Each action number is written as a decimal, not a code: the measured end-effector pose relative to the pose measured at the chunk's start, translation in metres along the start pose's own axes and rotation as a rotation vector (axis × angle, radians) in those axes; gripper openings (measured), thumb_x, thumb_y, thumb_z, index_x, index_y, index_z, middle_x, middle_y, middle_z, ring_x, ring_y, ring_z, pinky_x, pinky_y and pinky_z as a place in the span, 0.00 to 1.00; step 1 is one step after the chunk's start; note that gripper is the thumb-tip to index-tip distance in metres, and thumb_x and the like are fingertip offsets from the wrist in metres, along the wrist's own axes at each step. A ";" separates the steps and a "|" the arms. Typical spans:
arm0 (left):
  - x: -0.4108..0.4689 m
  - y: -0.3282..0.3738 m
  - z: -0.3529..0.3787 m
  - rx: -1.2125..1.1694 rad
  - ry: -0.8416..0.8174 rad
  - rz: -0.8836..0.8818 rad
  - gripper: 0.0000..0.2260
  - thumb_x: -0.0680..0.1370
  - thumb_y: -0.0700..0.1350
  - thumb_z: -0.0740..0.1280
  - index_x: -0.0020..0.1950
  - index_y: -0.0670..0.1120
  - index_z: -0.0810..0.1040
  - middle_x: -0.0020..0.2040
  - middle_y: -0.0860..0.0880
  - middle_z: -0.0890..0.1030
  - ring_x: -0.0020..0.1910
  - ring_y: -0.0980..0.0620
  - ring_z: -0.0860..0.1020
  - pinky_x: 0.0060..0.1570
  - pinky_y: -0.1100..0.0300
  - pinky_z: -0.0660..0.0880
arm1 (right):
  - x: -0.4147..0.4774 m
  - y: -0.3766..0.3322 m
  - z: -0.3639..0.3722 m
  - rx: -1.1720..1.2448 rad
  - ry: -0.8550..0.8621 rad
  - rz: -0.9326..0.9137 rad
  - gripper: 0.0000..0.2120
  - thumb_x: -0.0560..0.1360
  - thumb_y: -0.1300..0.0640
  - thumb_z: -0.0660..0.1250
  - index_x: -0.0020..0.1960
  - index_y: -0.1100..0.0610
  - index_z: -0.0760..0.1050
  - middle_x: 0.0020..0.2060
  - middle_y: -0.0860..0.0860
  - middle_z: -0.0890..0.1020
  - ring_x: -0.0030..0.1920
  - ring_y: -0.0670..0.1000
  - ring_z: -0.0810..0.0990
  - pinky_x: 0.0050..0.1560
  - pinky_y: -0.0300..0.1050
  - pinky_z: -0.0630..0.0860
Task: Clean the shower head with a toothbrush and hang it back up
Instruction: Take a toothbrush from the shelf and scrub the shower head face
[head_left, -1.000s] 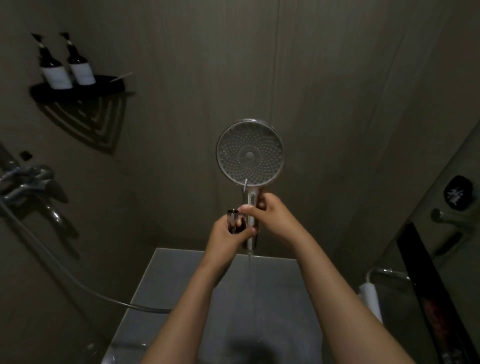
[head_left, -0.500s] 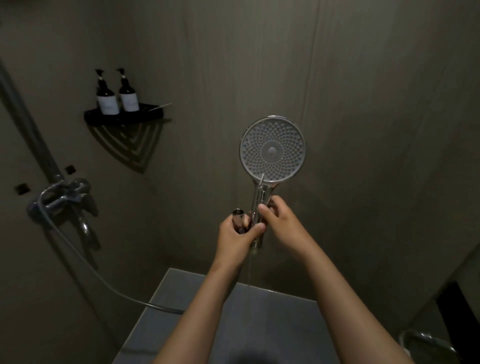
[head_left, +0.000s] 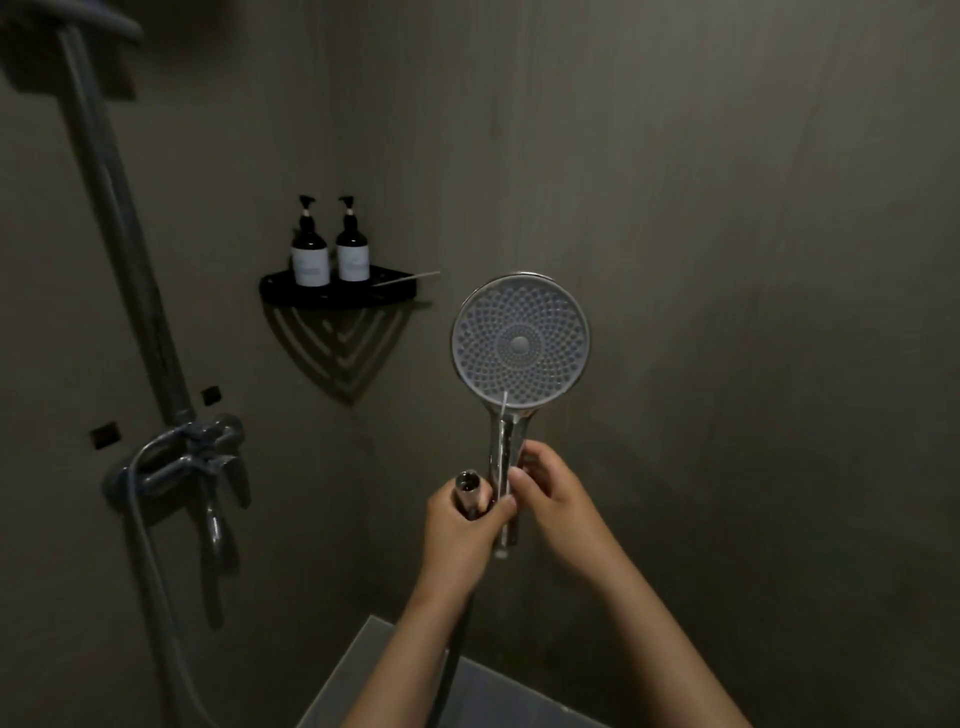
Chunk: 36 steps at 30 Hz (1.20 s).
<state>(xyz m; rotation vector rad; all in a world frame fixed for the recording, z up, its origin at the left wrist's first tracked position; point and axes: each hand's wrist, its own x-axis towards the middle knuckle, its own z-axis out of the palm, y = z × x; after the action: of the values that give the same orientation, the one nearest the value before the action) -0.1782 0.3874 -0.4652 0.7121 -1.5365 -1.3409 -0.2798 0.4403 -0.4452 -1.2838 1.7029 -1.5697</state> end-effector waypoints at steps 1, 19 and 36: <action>0.015 -0.004 -0.009 0.002 0.016 0.013 0.18 0.70 0.32 0.72 0.29 0.46 0.66 0.29 0.47 0.73 0.33 0.50 0.74 0.33 0.65 0.72 | 0.016 0.002 0.009 -0.005 -0.015 -0.010 0.10 0.79 0.63 0.60 0.58 0.52 0.68 0.49 0.46 0.79 0.49 0.37 0.78 0.51 0.28 0.73; 0.205 -0.035 -0.110 0.028 0.254 0.094 0.13 0.72 0.29 0.67 0.31 0.35 0.66 0.29 0.41 0.71 0.30 0.51 0.70 0.31 0.62 0.70 | 0.226 0.003 0.136 0.007 -0.284 -0.222 0.17 0.79 0.66 0.58 0.55 0.43 0.71 0.49 0.41 0.80 0.50 0.34 0.77 0.50 0.25 0.70; 0.397 -0.010 -0.089 0.227 0.360 0.282 0.18 0.68 0.39 0.74 0.26 0.50 0.66 0.33 0.30 0.75 0.41 0.47 0.77 0.43 0.51 0.74 | 0.467 -0.019 0.086 -0.387 -0.003 -0.644 0.12 0.73 0.59 0.68 0.56 0.52 0.78 0.52 0.47 0.80 0.56 0.47 0.75 0.59 0.42 0.70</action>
<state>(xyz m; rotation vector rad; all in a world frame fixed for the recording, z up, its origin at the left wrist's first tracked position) -0.2519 -0.0014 -0.3705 0.7943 -1.4425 -0.7888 -0.4065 -0.0049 -0.3360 -2.1960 1.7440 -1.5919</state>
